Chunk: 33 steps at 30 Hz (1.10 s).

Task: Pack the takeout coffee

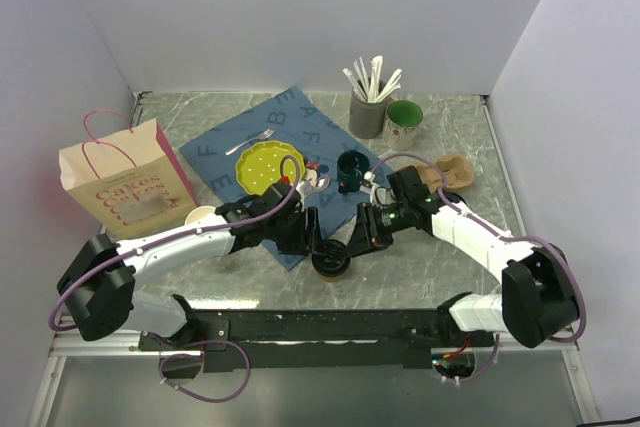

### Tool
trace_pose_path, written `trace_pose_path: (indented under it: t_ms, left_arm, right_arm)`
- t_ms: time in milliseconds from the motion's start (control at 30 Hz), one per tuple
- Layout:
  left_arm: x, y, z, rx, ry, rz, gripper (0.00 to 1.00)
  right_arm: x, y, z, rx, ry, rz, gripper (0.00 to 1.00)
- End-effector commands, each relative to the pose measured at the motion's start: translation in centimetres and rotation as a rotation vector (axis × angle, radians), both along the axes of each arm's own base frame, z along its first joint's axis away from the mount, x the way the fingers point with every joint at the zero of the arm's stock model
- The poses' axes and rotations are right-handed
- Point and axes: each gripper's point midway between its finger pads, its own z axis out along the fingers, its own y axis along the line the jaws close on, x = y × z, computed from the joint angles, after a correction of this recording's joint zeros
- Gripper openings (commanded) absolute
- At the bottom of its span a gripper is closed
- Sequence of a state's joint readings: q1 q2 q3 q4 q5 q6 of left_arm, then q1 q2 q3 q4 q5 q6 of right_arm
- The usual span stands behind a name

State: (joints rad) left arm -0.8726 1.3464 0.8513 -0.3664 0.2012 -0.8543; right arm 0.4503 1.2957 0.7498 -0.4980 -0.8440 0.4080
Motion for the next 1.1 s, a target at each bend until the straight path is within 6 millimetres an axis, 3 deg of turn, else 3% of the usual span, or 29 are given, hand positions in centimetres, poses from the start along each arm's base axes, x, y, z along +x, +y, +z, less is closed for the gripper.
trace_pose_path:
  t_ms: [0, 433, 600, 800, 933, 1067]
  left_arm:
    - [-0.4, 0.9, -1.8, 0.051, 0.021, -0.004, 0.61]
    - [-0.6, 1.2, -2.2, 0.065, 0.029, 0.002, 0.61]
    - [-0.6, 1.1, -2.3, 0.064, 0.033, -0.001, 0.61]
    - [-0.7, 1.1, -2.4, 0.061, 0.038, 0.002, 0.61]
    - [-0.9, 1.1, -2.6, 0.06, 0.046, 0.003, 0.61]
    - [-1.0, 1.5, -3.2, 0.08, 0.062, 0.018, 0.61]
  right_arm:
    - [0.9, -0.3, 0.3, -0.028, -0.081, -0.031, 0.37]
    - [1.8, -1.0, 2.4, -0.066, -0.151, -0.094, 0.37]
    - [2.2, -1.4, 1.6, -0.108, -0.151, -0.102, 0.35]
    - [2.2, -0.3, 1.1, -0.053, -0.118, -0.066, 0.35]
    - [2.0, -0.1, -0.2, -0.052, -0.08, -0.055, 0.34]
    - [2.0, -1.5, -2.6, -0.155, -0.076, -0.099, 0.28]
